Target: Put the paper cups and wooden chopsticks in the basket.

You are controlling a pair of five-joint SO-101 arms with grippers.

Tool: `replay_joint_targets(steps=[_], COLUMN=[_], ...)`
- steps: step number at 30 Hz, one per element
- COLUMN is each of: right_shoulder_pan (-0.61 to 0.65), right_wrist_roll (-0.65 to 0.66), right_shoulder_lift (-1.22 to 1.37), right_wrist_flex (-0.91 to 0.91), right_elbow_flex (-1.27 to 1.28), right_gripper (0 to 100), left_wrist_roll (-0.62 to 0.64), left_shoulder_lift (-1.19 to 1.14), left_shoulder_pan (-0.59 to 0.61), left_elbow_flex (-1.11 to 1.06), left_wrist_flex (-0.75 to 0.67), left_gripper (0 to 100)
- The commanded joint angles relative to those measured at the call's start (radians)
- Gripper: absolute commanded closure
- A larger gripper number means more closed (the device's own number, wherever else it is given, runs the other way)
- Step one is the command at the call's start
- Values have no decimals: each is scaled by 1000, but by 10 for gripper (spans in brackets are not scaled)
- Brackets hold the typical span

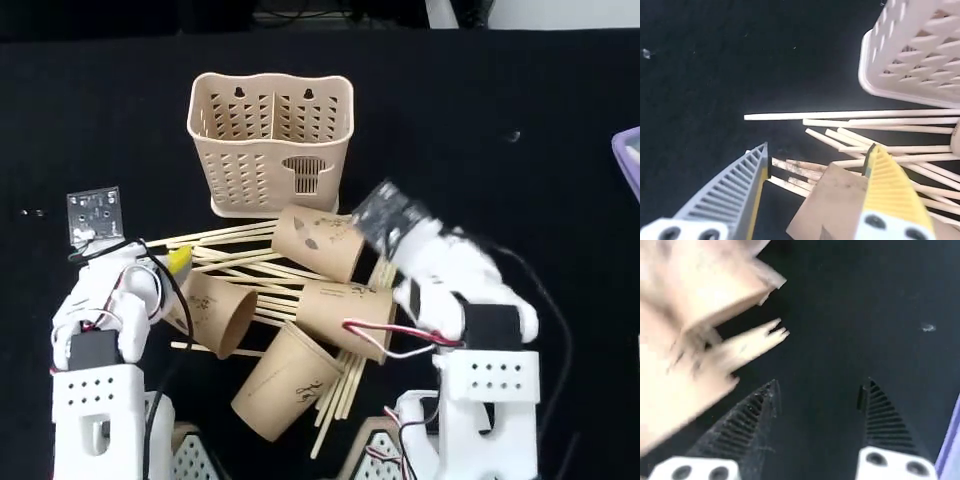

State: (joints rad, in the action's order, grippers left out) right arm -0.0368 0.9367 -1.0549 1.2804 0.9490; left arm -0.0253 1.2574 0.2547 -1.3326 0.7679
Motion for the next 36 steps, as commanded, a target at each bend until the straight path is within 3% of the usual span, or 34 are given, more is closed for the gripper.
replay_joint_targets(steps=[1, 5, 13, 20, 28, 36], right_shoulder_pan=[71, 138, 144, 144, 146, 146], right_wrist_roll=[132, 210, 305, 313, 313, 313], right_shoulder_lift=[-22, -25, -25, -30, -31, -31], right_wrist_flex=[49, 44, -23, -144, 58, 262], right_elbow_flex=[12, 91, 177, 249, 67, -113], right_gripper=[744, 744, 744, 749, 992, 988], left_wrist_roll=[12, 12, 11, 11, 11, 11], left_shoulder_lift=[14, 14, 14, 14, 14, 14], left_shoulder_pan=[-13, -7, -7, -7, -7, -7], left_elbow_flex=[12, 8, 7, 8, 10, 10], left_wrist_flex=[-17, -15, -15, -15, -15, -17], left_gripper=[686, 686, 686, 686, 686, 686])
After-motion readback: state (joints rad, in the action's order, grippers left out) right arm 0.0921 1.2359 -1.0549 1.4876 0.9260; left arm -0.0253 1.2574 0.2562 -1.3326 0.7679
